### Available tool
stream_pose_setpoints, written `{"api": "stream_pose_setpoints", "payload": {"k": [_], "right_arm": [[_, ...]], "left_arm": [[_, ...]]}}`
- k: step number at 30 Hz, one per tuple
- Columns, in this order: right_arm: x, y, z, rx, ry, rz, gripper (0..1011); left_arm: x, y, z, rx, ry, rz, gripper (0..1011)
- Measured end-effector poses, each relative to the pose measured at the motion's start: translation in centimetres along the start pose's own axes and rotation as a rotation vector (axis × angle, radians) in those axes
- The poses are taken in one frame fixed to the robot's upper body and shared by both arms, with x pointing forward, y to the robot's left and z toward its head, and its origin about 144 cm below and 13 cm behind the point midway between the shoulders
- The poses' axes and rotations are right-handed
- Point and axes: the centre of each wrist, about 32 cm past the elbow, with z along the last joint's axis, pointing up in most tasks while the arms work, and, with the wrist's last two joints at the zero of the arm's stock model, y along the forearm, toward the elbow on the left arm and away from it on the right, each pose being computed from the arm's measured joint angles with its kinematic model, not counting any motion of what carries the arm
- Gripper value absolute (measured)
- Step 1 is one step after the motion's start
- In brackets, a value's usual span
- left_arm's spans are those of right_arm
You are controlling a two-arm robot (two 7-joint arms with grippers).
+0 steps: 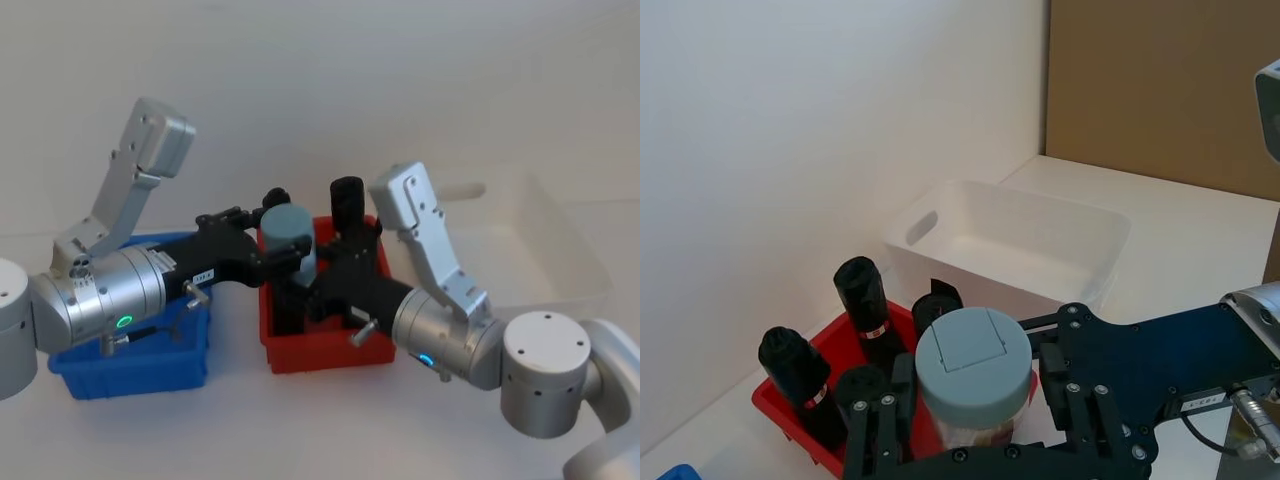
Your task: Pick the cotton swabs from the blue box and place them into the white box.
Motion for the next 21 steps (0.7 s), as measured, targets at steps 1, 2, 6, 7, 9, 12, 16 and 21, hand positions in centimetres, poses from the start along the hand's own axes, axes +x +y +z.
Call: {"api": "stream_pose_setpoints", "payload": {"k": [1, 2, 6, 7, 9, 12, 16, 21], "right_arm": [[-0.04, 0.03, 0.00, 0.001, 0.001, 0.001, 624], [-0.03, 0.03, -0.01, 0.001, 0.002, -0.002, 624], [-0.06, 0.06, -0.01, 0.003, 0.004, -0.004, 625], [-0.06, 0.06, -0.01, 0.004, 0.004, -0.005, 624], [-0.09, 0.07, -0.01, 0.004, 0.004, -0.007, 624], [-0.10, 0.07, 0.00, 0.004, 0.003, -0.012, 624], [-0.16, -0.03, 0.01, 0.005, 0.002, -0.022, 624], [-0.20, -0.34, -0.01, 0.006, -0.001, -0.047, 624]], "left_arm": [[0.00, 0.00, 0.00, 0.000, 0.000, 0.000, 769], [0.00, 0.00, 0.00, 0.000, 0.000, 0.000, 788], [-0.01, -0.01, 0.00, 0.000, 0.000, -0.001, 914], [0.00, -0.01, 0.00, 0.000, 0.000, -0.001, 924], [0.00, -0.01, 0.01, 0.000, 0.000, -0.001, 974], [0.00, 0.00, 0.01, 0.000, 0.000, -0.001, 1003], [0.00, 0.00, 0.02, 0.000, 0.000, -0.001, 1003], [0.00, 0.00, 0.02, -0.001, 0.000, -0.001, 1003]]}}
